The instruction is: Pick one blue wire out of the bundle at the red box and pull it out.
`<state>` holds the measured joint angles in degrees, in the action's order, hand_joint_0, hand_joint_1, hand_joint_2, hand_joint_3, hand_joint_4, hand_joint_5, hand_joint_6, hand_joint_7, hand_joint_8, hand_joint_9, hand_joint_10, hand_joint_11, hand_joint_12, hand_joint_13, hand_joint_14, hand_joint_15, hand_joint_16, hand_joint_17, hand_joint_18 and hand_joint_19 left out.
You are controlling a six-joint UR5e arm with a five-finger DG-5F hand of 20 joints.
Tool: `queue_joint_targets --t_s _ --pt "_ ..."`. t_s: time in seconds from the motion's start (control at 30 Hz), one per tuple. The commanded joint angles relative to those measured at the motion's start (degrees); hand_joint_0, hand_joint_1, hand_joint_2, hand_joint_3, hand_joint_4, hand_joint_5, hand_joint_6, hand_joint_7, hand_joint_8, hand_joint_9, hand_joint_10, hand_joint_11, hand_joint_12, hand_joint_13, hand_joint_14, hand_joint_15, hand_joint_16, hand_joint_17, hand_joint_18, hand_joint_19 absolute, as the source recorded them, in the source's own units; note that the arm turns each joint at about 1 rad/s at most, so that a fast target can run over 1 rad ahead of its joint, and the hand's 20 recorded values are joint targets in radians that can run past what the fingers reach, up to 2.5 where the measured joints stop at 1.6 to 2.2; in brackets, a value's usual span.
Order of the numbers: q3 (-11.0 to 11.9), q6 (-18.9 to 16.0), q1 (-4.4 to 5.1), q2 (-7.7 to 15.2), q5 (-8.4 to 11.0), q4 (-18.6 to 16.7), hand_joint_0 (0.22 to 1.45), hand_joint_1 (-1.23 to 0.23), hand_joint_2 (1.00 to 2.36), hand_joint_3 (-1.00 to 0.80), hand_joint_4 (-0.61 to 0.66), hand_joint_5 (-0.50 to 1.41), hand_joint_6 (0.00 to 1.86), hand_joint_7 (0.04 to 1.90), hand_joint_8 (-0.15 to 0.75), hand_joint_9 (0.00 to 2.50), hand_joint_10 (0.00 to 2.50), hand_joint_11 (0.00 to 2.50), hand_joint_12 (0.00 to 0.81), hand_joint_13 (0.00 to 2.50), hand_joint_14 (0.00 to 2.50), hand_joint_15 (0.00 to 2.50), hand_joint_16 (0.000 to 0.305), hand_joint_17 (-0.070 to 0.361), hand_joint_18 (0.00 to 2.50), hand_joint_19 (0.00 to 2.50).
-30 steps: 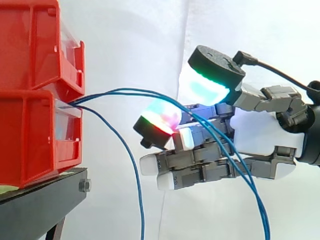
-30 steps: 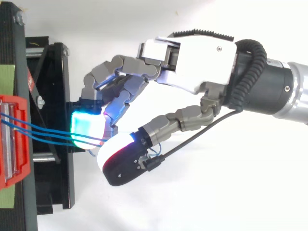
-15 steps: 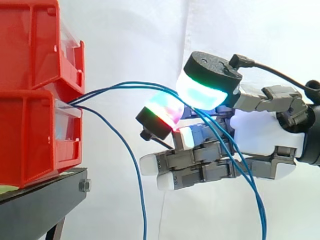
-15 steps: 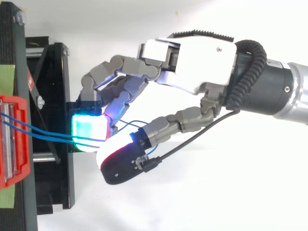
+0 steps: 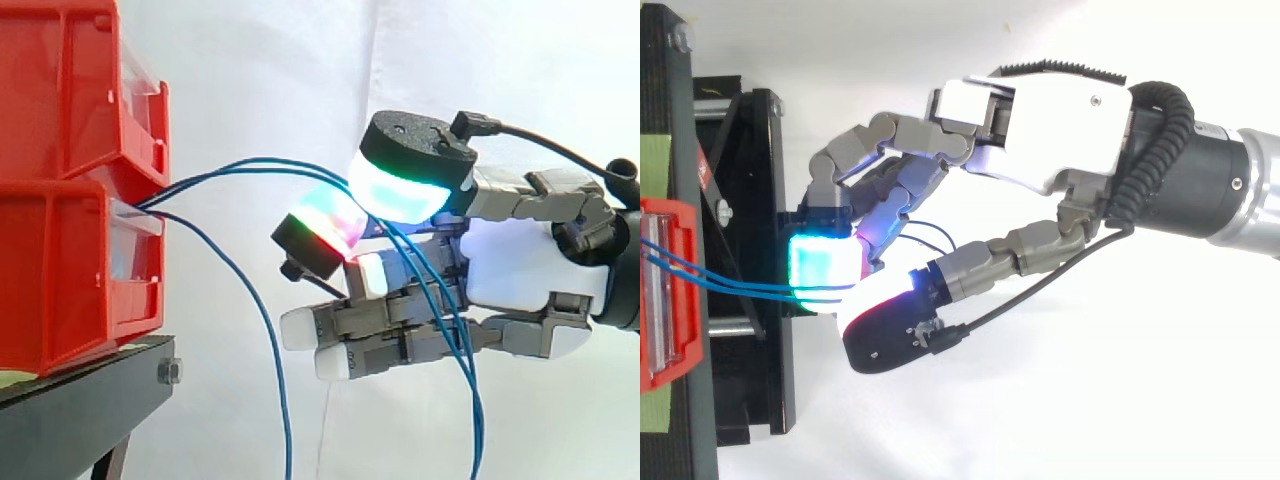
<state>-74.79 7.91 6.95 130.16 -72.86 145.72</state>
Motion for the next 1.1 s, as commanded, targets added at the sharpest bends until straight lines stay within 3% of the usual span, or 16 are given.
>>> queue_joint_targets --t_s 0.0,0.27,0.6,1.07 --pt "0.0 0.0 -0.01 0.01 0.0 0.0 0.62 -0.8 1.01 -0.09 0.19 -0.17 0.85 0.96 0.298 0.99 0.01 0.62 0.386 0.72 0.01 0.35 0.058 0.13 0.55 0.4" --pt "0.0 0.0 -0.01 0.01 0.0 0.0 0.63 -0.73 1.01 -0.08 0.3 -0.13 0.73 1.04 0.318 1.02 0.02 0.57 0.407 0.73 0.01 0.35 0.063 0.142 0.56 0.39" --pt "0.0 0.0 -0.01 0.01 0.0 0.0 0.66 -0.81 1.01 -0.08 0.26 -0.16 0.8 0.92 0.294 0.98 0.02 0.67 0.372 0.71 0.01 0.35 0.055 0.124 0.54 0.4" --pt "0.0 0.0 -0.01 0.01 -0.09 0.0 0.79 -0.84 1.01 -0.24 0.2 -0.16 0.79 0.85 0.253 0.92 0.02 0.67 0.334 0.67 0.02 0.35 0.048 0.109 0.5 0.42"
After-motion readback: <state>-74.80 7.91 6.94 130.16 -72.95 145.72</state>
